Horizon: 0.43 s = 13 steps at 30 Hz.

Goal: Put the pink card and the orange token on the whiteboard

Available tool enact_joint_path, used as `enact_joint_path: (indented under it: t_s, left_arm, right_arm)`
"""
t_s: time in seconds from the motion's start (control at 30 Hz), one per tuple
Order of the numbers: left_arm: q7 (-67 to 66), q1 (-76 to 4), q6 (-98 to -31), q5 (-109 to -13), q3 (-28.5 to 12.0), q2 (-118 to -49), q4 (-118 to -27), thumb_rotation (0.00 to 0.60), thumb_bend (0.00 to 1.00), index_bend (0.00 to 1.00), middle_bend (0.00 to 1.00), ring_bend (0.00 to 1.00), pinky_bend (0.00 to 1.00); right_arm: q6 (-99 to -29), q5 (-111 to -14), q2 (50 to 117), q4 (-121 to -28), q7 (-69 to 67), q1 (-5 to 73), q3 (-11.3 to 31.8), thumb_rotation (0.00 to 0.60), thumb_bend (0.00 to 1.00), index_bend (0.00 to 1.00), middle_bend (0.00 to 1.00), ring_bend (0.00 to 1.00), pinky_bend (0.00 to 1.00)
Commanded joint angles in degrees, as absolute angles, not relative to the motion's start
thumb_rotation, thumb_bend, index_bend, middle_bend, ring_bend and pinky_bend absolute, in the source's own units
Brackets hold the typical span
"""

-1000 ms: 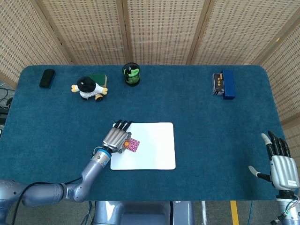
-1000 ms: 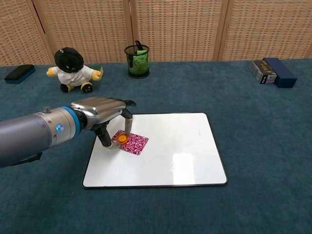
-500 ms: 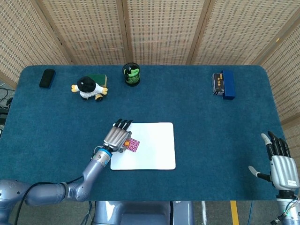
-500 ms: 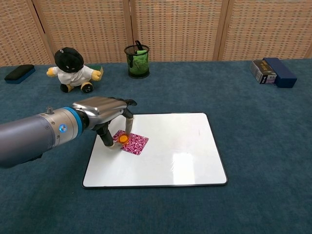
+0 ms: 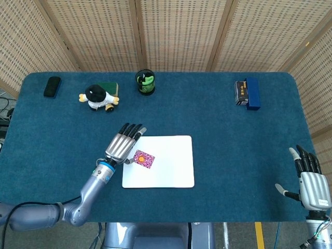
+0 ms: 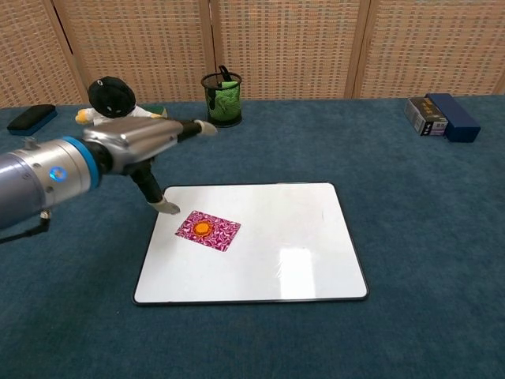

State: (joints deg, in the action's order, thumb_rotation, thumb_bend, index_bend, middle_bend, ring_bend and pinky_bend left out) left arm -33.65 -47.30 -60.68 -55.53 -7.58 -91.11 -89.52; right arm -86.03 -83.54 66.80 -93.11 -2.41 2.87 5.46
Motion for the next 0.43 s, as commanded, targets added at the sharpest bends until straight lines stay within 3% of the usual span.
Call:
enact_joint_path:
  t_s: [0.03,0.23,0.43]
  left_arm:
    - [-30.74,-43.05,-66.47,-61.66,-6.33,-82.89,-95.51,0.6,0.04,0.0,0.0,0.0,0.0]
    - [-21.23,-32.74,-76.52,-69.94,-1.13,-72.23,-99.05,0.6,0.02,0.0,0.0,0.0,0.0]
    - [-8.97,-21.12,-85.63,-73.57,4.44,-69.39,-93.97,0.6,0.02,0.0,0.0,0.0,0.0]
  right_arm:
    - [-86.14,-83.56,66.88,-93.17,-2.14,2.85,5.48,0.6,0.0,0.0,0.0,0.0,0.0]
    - [-86.78,-83.51,67.23,-93.3,-1.75,2.66,5.65,0.6,0.0,0.0,0.0,0.0,0.0]
    - [-87.9,-83.8,67.82,-93.1,-0.86,2.4,5.85,0.6,0.0,0.0,0.0,0.0,0.0]
